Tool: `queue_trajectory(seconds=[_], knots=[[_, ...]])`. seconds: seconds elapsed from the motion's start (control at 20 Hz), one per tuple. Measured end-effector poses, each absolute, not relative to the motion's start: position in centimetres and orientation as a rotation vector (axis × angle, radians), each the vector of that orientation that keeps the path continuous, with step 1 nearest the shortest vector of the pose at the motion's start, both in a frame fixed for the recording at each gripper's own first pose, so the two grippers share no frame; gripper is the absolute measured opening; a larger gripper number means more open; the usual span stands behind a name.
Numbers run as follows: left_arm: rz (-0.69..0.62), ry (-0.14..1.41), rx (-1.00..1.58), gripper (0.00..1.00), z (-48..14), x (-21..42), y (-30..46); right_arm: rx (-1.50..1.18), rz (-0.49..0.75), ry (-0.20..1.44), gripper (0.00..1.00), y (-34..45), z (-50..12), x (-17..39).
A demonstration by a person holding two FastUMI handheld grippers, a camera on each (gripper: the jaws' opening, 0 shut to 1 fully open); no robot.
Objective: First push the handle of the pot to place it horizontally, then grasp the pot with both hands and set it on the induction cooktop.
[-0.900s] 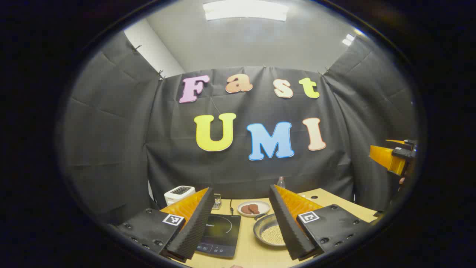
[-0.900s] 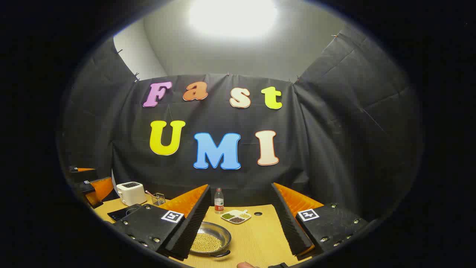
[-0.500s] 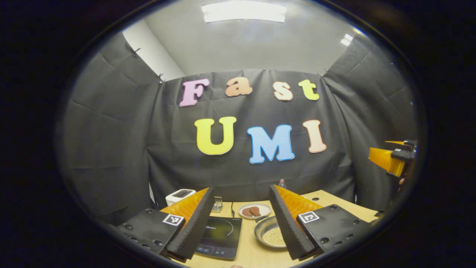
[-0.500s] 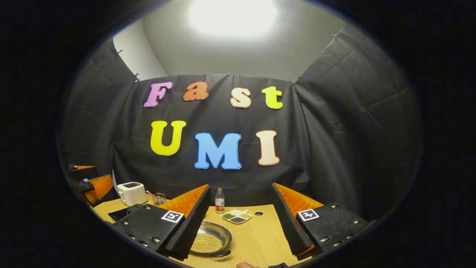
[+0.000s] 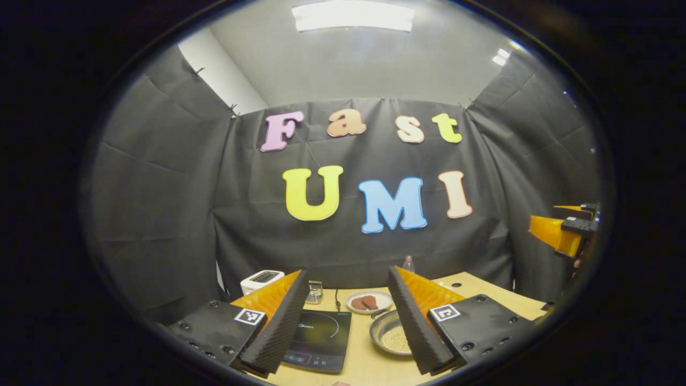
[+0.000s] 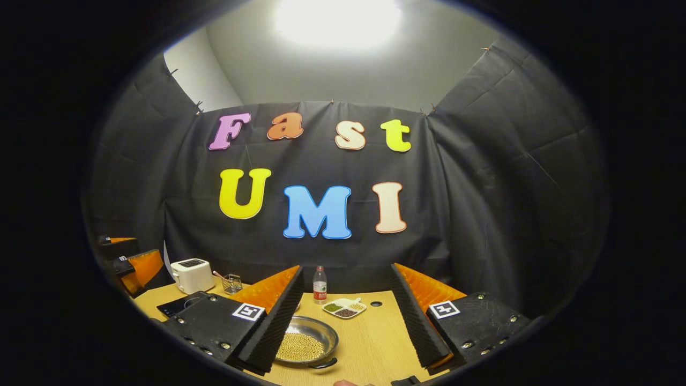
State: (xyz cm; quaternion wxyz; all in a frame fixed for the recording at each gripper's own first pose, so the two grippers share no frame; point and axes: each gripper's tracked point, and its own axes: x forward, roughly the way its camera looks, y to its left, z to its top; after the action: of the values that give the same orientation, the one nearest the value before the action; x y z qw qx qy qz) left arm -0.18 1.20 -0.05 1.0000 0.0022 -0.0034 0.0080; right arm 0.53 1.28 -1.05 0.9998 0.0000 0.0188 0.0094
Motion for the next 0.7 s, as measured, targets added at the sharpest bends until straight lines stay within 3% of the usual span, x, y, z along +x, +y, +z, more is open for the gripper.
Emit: queue_trajectory(seconds=[0.15,0.2,0.25,0.35,0.4,0.45,0.55,0.65,0.7], knots=[[0.022,-0.011,0.001,0.96,-0.2,0.2,2.2,-0.007,0.019,0.053,0.95,1.8,-1.4,1.0],[0.024,-0.012,0.0,0.96,-0.1,0.4,2.5,-0.007,0.013,0.054,0.89,1.8,-1.5,1.1],[0.026,-0.014,-0.001,0.96,-0.2,0.7,2.8,-0.007,0.009,0.058,0.73,2.2,-1.5,1.3],[0.03,-0.014,-0.006,0.96,-0.4,1.2,3.6,-0.014,0.014,0.069,0.62,2.9,-1.5,1.4],[0.033,-0.014,-0.008,0.95,-0.5,1.4,4.0,-0.015,0.009,0.064,0.64,2.9,-2.0,1.9],[0.034,-0.015,-0.011,0.96,-0.6,1.6,4.5,-0.011,0.024,0.075,0.3,3.7,-1.9,2.0],[0.04,-0.013,-0.02,0.96,-0.8,2.1,5.6,-0.029,0.021,0.104,0.27,4.7,-2.8,2.1],[0.04,-0.014,-0.03,0.96,-0.9,2.5,6.7,-0.025,0.008,0.102,0.01,5.0,-2.7,3.0],[0.044,-0.018,-0.028,0.91,-0.9,2.5,7.4,-0.017,0.035,0.124,0.06,5.9,-3.5,2.8]])
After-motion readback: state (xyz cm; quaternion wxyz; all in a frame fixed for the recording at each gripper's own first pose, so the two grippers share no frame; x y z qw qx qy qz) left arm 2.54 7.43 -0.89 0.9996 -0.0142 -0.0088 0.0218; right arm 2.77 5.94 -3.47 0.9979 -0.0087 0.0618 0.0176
